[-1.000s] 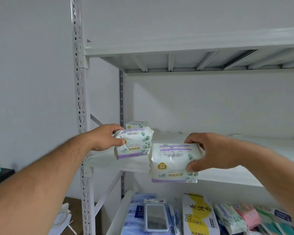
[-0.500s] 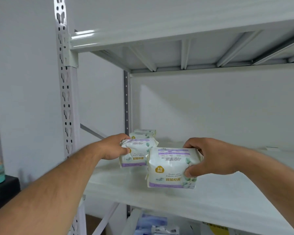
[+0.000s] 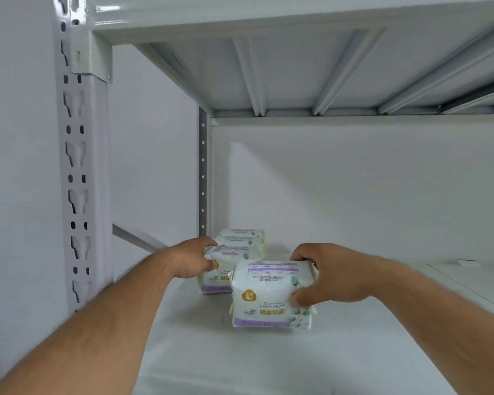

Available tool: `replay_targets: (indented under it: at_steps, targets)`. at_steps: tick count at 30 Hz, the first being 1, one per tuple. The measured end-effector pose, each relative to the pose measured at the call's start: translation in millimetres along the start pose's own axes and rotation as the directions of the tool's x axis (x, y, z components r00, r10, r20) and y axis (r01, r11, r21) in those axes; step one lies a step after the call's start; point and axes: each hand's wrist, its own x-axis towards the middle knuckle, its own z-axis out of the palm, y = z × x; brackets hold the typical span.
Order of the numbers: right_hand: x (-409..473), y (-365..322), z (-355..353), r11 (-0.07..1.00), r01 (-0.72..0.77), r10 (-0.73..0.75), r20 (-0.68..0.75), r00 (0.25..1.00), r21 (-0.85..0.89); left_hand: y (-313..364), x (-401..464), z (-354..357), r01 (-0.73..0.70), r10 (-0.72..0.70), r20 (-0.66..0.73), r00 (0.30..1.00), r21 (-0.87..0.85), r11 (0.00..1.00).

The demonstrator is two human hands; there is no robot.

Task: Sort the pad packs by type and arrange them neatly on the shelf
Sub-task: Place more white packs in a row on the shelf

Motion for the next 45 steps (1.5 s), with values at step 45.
replay_targets:
  at_steps: [45]
  targets:
    - [54.4, -43.7, 71.5, 0.943, -0.182, 0.198, -0.03, 0.98, 0.278, -1.1, -25.3, 26.8, 0.107, -0.179, -0.076, 0.981, -0.561, 0.821]
